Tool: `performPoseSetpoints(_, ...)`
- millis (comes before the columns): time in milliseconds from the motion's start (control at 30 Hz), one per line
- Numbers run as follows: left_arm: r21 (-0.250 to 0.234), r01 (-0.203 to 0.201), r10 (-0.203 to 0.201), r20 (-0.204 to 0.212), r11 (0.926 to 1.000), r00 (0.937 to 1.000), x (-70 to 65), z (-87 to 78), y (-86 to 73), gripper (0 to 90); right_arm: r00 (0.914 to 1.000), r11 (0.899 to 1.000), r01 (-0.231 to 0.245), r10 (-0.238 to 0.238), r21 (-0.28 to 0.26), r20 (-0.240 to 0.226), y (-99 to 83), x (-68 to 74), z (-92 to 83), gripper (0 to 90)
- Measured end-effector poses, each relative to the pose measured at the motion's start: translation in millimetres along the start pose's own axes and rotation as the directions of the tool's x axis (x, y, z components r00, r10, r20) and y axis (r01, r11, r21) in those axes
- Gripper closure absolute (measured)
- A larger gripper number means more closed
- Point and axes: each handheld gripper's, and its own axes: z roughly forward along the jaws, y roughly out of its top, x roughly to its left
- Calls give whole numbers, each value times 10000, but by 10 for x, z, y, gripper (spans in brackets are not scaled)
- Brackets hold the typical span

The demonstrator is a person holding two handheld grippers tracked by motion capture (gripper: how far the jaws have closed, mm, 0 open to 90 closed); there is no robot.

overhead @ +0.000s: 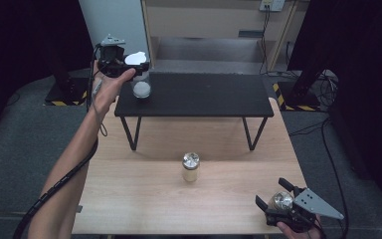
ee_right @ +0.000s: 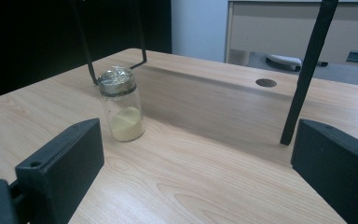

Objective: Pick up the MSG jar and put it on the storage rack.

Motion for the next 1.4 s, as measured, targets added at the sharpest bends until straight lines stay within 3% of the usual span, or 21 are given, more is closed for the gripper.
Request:
performPoseSetpoints(400, 235, -52, 51, 57, 9997, 10000, -5, 84, -17, 299, 10000, 10000, -54, 54, -36, -8, -5, -7, -4, 31)
performPoseSetpoints(1400, 124, -172, 170, 112, 9998, 9998, -6, 109, -32, 282, 10000, 10000, -57, 57, -39, -55, -7, -13, 0, 33)
